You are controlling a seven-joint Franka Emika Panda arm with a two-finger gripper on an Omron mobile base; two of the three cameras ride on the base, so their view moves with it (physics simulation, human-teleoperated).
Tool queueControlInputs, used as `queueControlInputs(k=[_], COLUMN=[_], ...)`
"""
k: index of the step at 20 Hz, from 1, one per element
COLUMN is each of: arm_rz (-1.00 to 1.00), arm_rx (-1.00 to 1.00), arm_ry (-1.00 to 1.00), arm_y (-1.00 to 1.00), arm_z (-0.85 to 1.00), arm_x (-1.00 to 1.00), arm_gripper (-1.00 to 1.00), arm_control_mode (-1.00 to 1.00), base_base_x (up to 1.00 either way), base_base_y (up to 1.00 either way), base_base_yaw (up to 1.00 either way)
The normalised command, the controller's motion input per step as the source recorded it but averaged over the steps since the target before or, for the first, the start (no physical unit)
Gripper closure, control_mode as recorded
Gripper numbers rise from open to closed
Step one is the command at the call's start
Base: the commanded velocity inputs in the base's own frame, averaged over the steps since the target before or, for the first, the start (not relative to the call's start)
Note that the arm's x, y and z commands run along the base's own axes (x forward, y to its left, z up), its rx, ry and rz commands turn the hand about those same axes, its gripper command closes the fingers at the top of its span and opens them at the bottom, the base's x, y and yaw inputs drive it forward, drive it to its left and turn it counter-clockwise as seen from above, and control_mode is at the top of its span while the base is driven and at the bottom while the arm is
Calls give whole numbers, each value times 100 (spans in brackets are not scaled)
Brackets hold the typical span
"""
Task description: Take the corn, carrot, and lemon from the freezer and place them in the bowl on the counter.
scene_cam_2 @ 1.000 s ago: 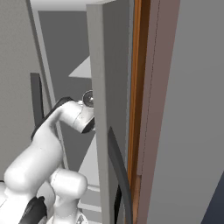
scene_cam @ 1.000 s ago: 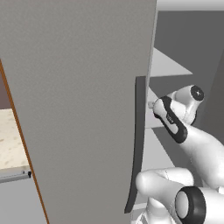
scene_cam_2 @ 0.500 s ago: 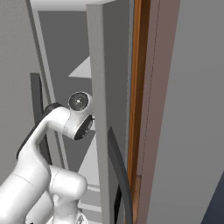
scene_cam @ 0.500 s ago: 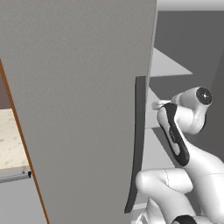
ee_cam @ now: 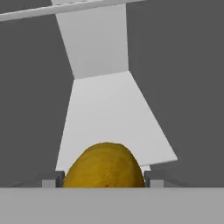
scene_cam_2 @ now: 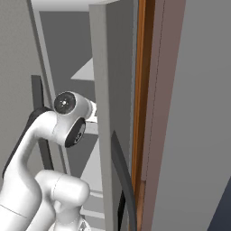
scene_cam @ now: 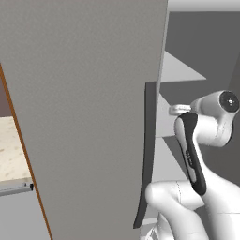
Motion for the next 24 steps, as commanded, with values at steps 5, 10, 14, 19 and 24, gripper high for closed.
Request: queueControlInputs(k=[5,10,14,19,24], arm_rz=[0,1,0,1,8], arm_rx=[0,-1,-3,-1,-1], arm_ry=[0,3,2,7,5], arm_y=[11,47,27,6,1], arm_z=[37,28,20,21,3], arm_x=[-52,-65,-86,-78,-59], arm_gripper=[100,100,100,100,100], arm_control_mode=[-100,-100,-100,-100,-100], base_base_x=[0,0,0,0,0], base_base_y=[0,0,0,0,0], base_base_yaw=[0,0,0,0,0])
